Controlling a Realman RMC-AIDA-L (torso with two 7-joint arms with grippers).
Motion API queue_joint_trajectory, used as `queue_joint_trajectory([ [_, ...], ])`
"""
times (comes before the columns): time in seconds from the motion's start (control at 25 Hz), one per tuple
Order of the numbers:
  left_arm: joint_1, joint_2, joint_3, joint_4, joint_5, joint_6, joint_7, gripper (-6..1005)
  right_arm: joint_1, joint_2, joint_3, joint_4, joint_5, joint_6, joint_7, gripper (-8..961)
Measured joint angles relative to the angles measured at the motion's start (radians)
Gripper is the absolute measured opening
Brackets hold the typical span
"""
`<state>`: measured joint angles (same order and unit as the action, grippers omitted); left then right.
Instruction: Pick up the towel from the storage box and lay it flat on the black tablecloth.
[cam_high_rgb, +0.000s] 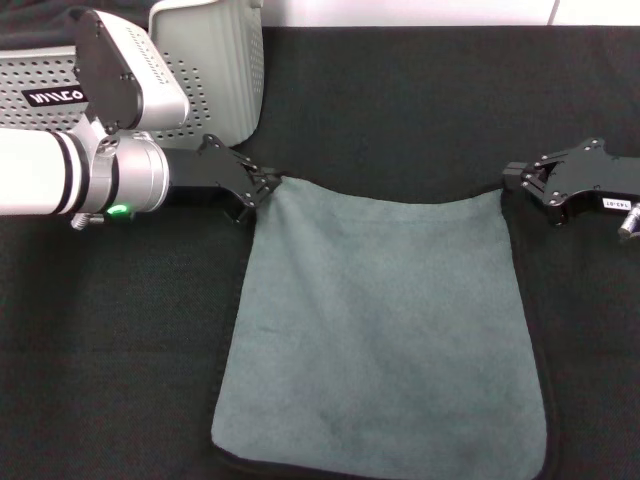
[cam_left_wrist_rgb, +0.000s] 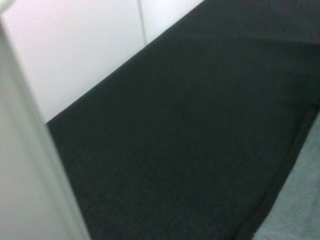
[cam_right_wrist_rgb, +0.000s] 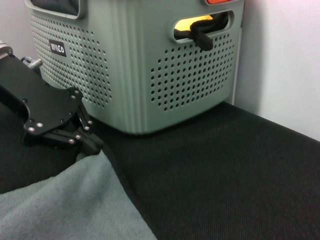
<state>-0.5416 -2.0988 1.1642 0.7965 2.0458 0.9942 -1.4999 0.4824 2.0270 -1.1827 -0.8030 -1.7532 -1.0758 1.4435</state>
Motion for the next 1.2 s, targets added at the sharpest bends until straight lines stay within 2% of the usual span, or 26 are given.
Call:
queue_joint_trajectory([
  [0.32, 0.003, -0.001, 0.010, -0.009, 0.000, -0.030, 0.029, 25, 0.003, -0.001, 0.000, 0.008, 0.000, 0.008, 0.004, 21],
  [0.52, 0.005, -0.001, 0.075, -0.011, 0.000, -0.070, 0.037, 32, 0.009, -0.004, 0.002, 0.019, -0.005, 0.021, 0.019, 22],
  [0.6, 0.006, -0.001, 0.095, -0.011, 0.002, -0.088, 0.034, 69, 0.004, -0.003, 0.003, 0.018, -0.002, 0.028, 0.018, 22],
  [0.72, 0.012, -0.001, 0.101, -0.008, -0.001, -0.103, 0.032, 125, 0.000, -0.001, 0.002, 0.011, 0.001, 0.032, 0.015, 116],
  [0.96, 0.056, -0.001, 0.101, 0.024, -0.070, -0.106, 0.040, 342, -0.003, -0.001, 0.001, -0.008, 0.004, 0.019, 0.014, 311],
  [1.08, 0.083, -0.002, 0.102, 0.054, -0.076, -0.104, 0.041, 418, -0.015, -0.001, 0.002, -0.035, 0.015, 0.004, 0.010, 412],
  [1.16, 0.117, -0.003, 0.108, 0.095, -0.088, -0.097, 0.041, 469, -0.028, -0.001, 0.002, -0.054, 0.034, -0.002, 0.004, 616],
  [1.2, 0.133, -0.002, 0.114, 0.111, -0.102, -0.096, 0.041, 494, -0.035, -0.001, 0.002, -0.065, 0.043, -0.004, 0.002, 627],
])
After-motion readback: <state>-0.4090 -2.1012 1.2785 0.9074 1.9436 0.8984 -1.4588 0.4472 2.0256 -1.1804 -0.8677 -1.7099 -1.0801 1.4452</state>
